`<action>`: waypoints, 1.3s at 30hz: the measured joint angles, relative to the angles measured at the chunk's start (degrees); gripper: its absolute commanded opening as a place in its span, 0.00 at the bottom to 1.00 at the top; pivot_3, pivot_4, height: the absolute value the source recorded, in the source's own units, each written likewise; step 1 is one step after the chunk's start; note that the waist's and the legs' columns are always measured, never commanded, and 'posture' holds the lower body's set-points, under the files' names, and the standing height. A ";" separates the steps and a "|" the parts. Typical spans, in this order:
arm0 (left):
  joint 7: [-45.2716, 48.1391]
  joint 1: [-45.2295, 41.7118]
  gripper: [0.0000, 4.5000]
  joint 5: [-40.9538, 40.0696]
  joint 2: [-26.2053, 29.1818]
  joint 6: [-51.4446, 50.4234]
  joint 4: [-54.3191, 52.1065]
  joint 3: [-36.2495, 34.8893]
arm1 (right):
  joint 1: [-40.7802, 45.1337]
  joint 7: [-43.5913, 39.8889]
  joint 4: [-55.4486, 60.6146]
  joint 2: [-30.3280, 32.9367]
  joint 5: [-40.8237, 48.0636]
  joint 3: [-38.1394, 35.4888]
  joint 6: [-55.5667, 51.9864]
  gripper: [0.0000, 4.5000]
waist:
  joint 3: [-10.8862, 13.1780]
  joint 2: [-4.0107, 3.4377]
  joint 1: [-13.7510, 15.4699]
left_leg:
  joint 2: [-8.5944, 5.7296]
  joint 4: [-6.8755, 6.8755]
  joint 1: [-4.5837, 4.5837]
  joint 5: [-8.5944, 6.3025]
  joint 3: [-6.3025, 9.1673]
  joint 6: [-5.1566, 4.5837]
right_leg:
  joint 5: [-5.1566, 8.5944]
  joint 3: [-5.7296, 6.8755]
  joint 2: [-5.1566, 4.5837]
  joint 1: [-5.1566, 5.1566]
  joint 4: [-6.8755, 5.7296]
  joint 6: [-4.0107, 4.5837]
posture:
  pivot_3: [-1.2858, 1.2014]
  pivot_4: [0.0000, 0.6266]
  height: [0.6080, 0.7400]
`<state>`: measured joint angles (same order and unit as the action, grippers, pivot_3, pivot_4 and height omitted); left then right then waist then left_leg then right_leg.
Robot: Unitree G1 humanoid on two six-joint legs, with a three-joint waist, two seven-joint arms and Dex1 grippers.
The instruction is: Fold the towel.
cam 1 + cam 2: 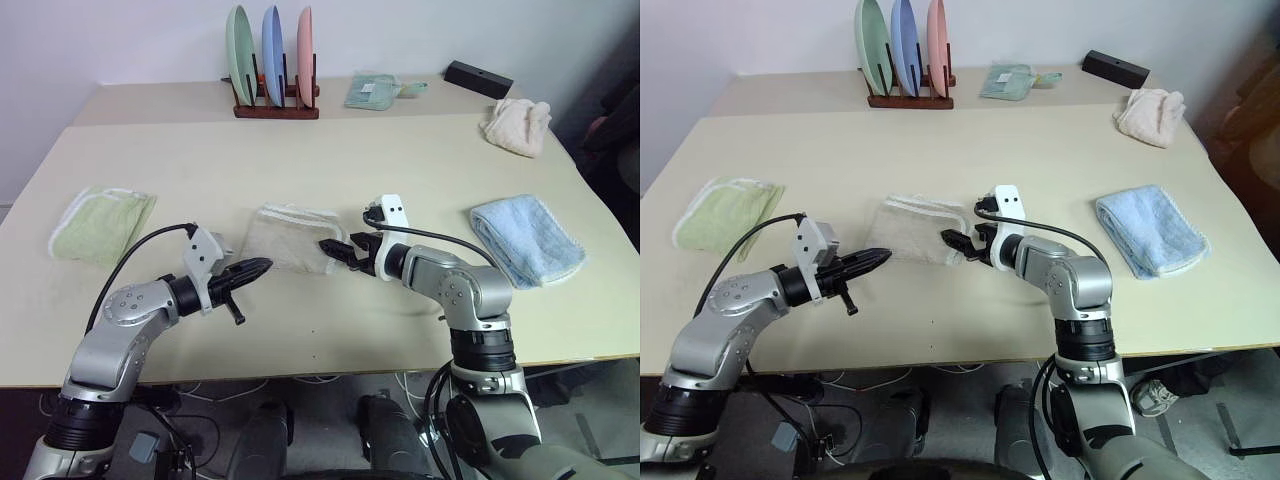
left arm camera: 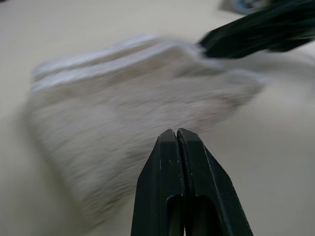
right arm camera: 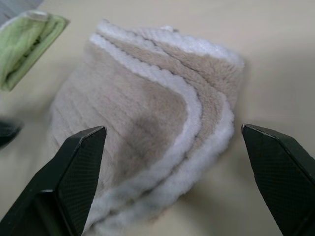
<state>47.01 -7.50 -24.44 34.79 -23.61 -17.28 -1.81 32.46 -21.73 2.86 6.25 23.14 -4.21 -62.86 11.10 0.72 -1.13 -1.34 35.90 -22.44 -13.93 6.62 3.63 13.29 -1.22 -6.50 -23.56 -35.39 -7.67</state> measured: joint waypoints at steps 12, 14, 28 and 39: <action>-4.40 0.75 0.00 0.13 -2.18 -1.24 -1.62 0.33 | 2.16 0.51 -4.54 -4.31 0.64 2.09 3.18 0.01 | 0.00 -0.01 -1.06 | 0.02 -0.05 0.01 0.00 0.01 0.00 | -0.01 0.01 0.02 -0.06 -0.06 -0.04 | 0.52 0.24 1.00; -5.47 0.83 0.00 0.11 -2.98 -1.25 -1.62 0.33 | 2.14 0.80 -3.83 -4.03 0.82 1.52 3.29 0.01 | 0.00 -0.01 -1.12 | 0.02 -0.05 0.00 0.00 0.01 0.00 | -0.01 0.01 0.02 -0.06 -0.06 -0.04 | 0.52 0.24 1.00; -6.46 -8.42 0.00 2.99 -10.27 0.36 6.25 6.63 | 2.88 16.34 17.35 11.70 7.76 -34.57 -0.84 0.01 | 0.04 -0.08 0.29 | 0.01 -0.01 -0.06 -0.01 -0.01 -0.03 | -0.01 0.02 0.01 -0.02 0.04 -0.05 | 0.52 0.24 1.00; -2.01 -14.79 0.00 5.51 -13.41 4.41 15.37 10.16 | -5.71 28.20 23.46 3.83 11.32 -57.83 -20.84 0.01 | 0.01 -0.48 0.05 | 0.01 0.03 -0.04 -0.03 -0.10 -0.08 | -0.01 -0.05 0.01 0.00 0.04 -0.04 | 0.52 0.24 1.00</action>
<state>45.00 -22.29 -18.93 21.38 -19.20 -1.92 8.34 26.75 6.47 26.32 10.08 34.46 -62.04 -83.70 11.11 0.24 -1.07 -1.32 35.93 -22.48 -13.95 6.52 3.55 13.28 -1.27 -6.49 -23.56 -35.36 -7.70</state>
